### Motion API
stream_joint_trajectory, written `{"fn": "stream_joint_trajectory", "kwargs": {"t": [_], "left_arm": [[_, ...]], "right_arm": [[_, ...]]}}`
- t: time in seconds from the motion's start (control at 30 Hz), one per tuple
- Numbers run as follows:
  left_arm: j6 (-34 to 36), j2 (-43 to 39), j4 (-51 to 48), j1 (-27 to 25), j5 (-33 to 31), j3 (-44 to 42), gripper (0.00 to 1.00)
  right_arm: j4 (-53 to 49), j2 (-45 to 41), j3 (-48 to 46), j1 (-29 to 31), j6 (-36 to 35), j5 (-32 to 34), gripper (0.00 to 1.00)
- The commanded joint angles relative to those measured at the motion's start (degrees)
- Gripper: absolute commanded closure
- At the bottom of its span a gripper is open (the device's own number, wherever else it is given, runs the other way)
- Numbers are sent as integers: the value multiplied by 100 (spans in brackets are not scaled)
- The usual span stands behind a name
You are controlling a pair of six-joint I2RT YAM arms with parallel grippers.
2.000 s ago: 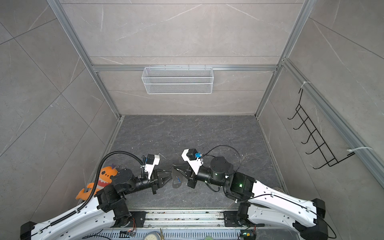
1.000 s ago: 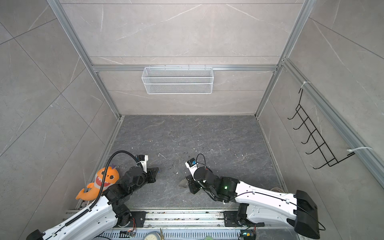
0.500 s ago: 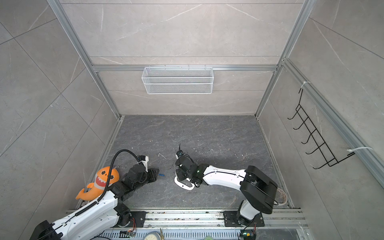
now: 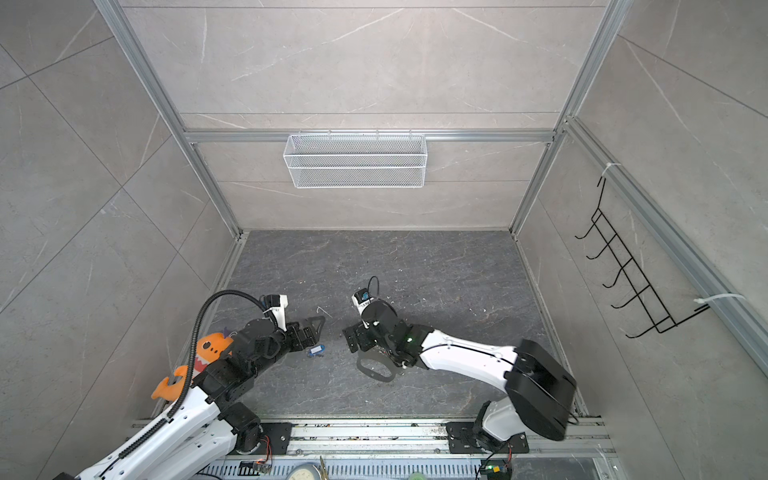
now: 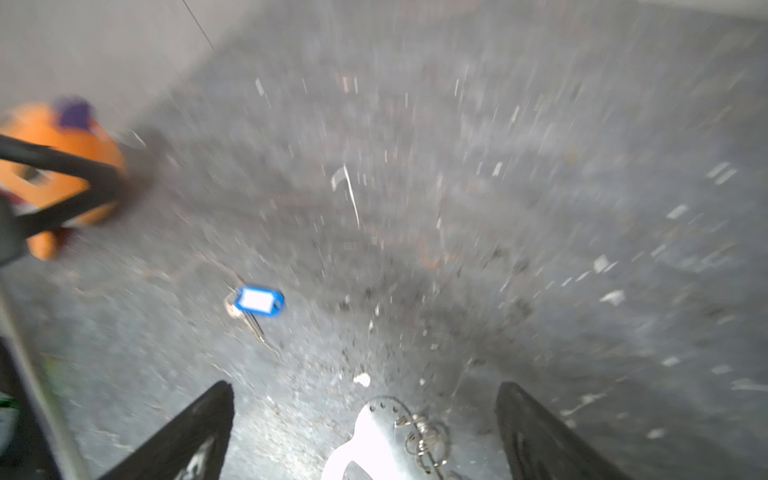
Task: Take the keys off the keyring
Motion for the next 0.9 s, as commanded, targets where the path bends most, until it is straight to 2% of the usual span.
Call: {"fn": "stream_joint_trajectory", "kwargs": {"t": [0.0,0.07,0.13,0.2,0.27,0.37,0.47,0.57,0.63,0.67,0.73,0.77,0.87], "left_arm": [[711,-13,133,20,-232,533,0],[1026,80,270,20,-608,704,0],[1227,224,465,22,-1345,806,0],[1787,413,939,33,-1995,761,0],[2315,719,1579,91,-2943,637,0],[3162,1316,2267,632,-2854,496,0],[3424,2058,2674,1312,-2810,299,0],[4070,2674,3967,1526,-3473,-366,0],[4074,3041,4116,1743,-3564,-433,0],[4024,3222,4277,1868,-3507,-491,0],[4030,3505,4453,2145,-2980,-530,0],[4099,3692,4559,2224,-2996,-518,0],[4221,4094,5373,2483,-2545,-781,0]], "right_arm": [[247,-750,-285,-22,-399,529,0],[250,-1104,-431,-19,-440,903,0],[291,-1419,-625,-20,-405,1437,1],[453,-1686,-836,-46,-429,1815,0],[426,-1846,-937,-114,-400,2144,0],[278,-2000,-1013,-259,-274,2493,1],[124,-2118,-1084,-423,-177,2719,0],[-225,-2106,-1004,-495,-136,3140,0],[-423,-2125,-985,-548,-115,3227,0],[-404,-2167,-1042,-577,-115,3158,0],[-300,-2271,-1175,-665,-133,3029,1],[-295,-2322,-1224,-721,-109,2993,0],[-236,-2522,-1339,-920,-80,2863,0]]}}
